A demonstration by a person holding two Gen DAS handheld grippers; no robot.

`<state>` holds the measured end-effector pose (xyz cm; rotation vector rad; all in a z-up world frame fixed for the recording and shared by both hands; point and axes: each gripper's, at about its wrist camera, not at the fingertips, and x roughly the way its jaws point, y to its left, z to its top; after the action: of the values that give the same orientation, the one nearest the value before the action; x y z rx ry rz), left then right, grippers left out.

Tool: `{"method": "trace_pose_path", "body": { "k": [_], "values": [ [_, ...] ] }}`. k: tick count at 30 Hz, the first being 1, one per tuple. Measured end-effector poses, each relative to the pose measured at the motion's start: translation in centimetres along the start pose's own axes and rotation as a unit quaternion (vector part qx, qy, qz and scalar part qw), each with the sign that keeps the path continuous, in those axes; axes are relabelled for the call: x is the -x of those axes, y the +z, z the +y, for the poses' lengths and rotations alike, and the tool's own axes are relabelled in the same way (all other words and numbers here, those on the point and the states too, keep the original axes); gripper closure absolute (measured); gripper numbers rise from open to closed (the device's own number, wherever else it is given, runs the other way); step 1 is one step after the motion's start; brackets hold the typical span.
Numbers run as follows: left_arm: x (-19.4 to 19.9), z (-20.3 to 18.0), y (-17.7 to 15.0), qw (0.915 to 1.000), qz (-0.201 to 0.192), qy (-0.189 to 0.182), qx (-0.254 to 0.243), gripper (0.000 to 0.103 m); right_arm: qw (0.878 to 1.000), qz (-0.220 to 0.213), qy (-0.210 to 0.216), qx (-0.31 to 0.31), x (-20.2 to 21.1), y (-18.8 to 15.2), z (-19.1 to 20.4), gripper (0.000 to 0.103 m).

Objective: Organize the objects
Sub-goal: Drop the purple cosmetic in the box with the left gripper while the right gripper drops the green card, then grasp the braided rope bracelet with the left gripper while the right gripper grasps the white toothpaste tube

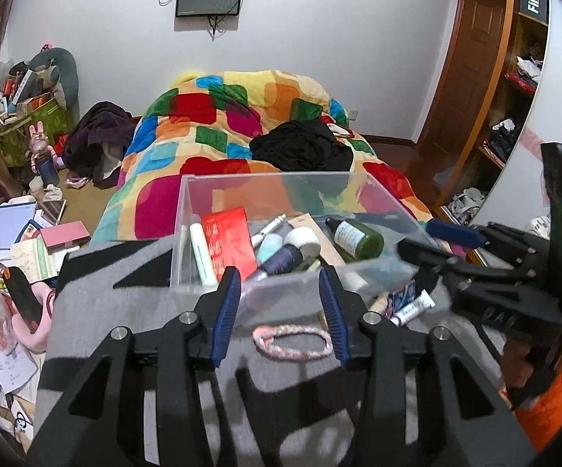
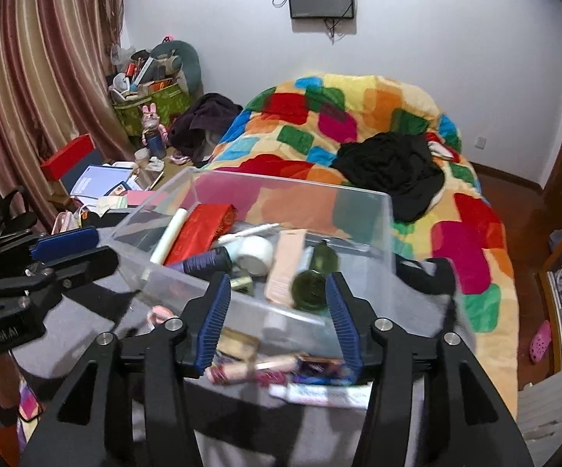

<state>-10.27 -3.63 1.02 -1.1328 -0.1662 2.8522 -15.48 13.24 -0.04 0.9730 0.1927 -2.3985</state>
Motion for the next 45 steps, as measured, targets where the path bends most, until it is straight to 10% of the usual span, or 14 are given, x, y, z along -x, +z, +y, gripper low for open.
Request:
{"method": "trace_pose_path", "body": {
  "k": [21,28,39,41,45],
  "values": [
    [-7.4,1.3,-4.5,0.9914,0.121,0.021,0.046,0.055,0.996,0.082,-0.035,0.033,-2.5,-7.3,-3.4,0.020],
    [-7.7,0.7,-5.2,0.9910,0.129,0.024,0.030,0.090,0.990,0.105,-0.035,0.087,-4.4,-7.4,-2.6,0.020],
    [-5.2,1.5,-6.9,0.9924,0.119,0.024,0.019,0.093,0.991,0.106,-0.001,0.076,-3.7,-7.1,-3.5,0.066],
    [-4.5,1.8,-7.2,0.9926,0.118,0.023,0.018,0.093,0.991,0.110,0.012,0.072,-3.3,-7.0,-3.4,0.093],
    [-3.3,2.3,-7.8,0.9927,0.118,0.012,0.019,0.093,0.989,0.129,0.052,0.053,-2.7,-7.3,-3.4,0.095]
  ]
}}
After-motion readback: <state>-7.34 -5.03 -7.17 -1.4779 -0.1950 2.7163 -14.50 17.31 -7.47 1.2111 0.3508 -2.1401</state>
